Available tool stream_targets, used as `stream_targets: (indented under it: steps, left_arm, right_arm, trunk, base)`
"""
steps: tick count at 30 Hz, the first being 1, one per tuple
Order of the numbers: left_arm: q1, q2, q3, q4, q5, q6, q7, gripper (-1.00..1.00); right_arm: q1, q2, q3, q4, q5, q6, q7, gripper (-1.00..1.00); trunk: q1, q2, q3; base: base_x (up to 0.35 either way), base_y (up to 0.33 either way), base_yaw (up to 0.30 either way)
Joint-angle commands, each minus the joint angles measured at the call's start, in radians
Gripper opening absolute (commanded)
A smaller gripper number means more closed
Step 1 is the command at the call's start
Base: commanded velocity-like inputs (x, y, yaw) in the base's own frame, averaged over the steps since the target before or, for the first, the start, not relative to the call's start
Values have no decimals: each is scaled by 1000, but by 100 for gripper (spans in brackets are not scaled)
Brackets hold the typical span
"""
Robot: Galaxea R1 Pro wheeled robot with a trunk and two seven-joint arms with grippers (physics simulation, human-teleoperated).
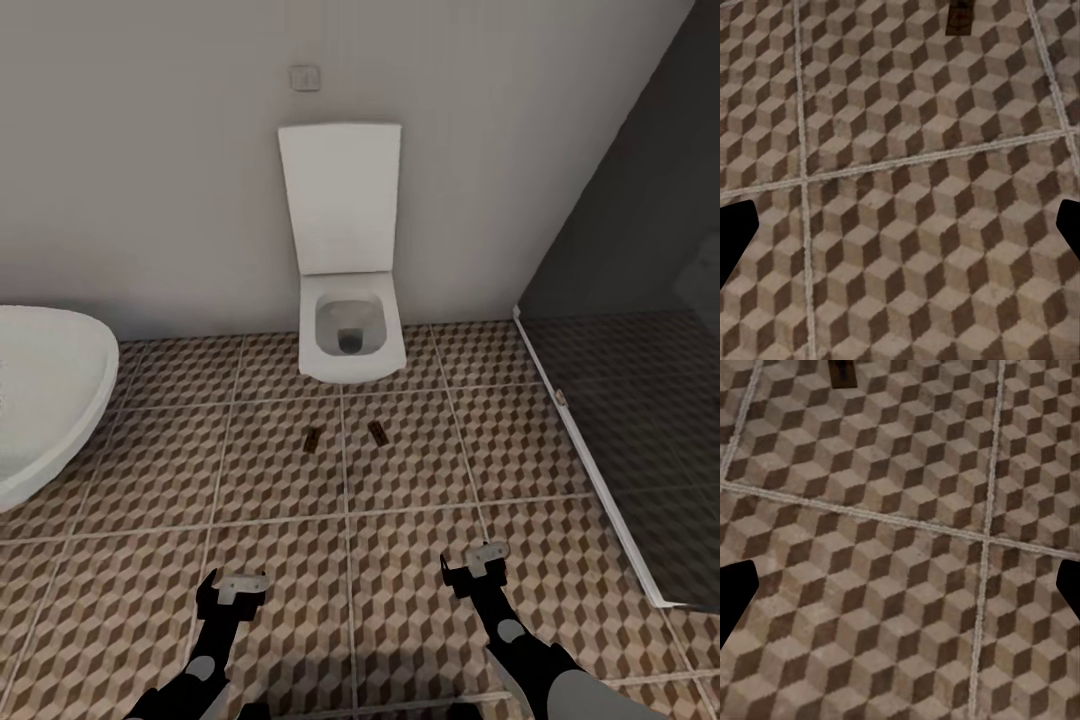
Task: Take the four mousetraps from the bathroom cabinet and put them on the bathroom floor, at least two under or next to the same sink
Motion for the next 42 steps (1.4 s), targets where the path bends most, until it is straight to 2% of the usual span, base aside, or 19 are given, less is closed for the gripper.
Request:
stream_targets:
  steps: [1, 20, 27, 32, 42]
  left_arm:
    - [0, 1, -8, 3, 3, -2, 7, 100]
    - [12, 0, -8, 60, 3, -13, 6, 100]
    - [17, -2, -8, 103, 3, -85, 8, 100]
    - [22, -10, -8, 182, 3, -151, 8, 100]
    - [24, -11, -7, 295, 4, -249, 11, 100]
  right_arm:
    - [-1, 0, 9, 4, 0, -1, -8, 100]
    - [4, 1, 9, 148, -6, -116, -7, 100]
    - [6, 2, 9, 189, -20, -186, -7, 100]
    - [26, 1, 9, 197, -26, -216, -7, 100]
    - [53, 0, 8, 200, -28, -228, -6, 100]
  trunk:
    - [-4, 7, 4]
    - [-77, 140, 95]
    - [-104, 189, 128]
    - [-123, 224, 152]
    - [-161, 294, 200]
  base:
    - [0, 0, 0]
    - [0, 0, 0]
    - [0, 0, 0]
    - [0, 0, 0]
    - [0, 0, 0]
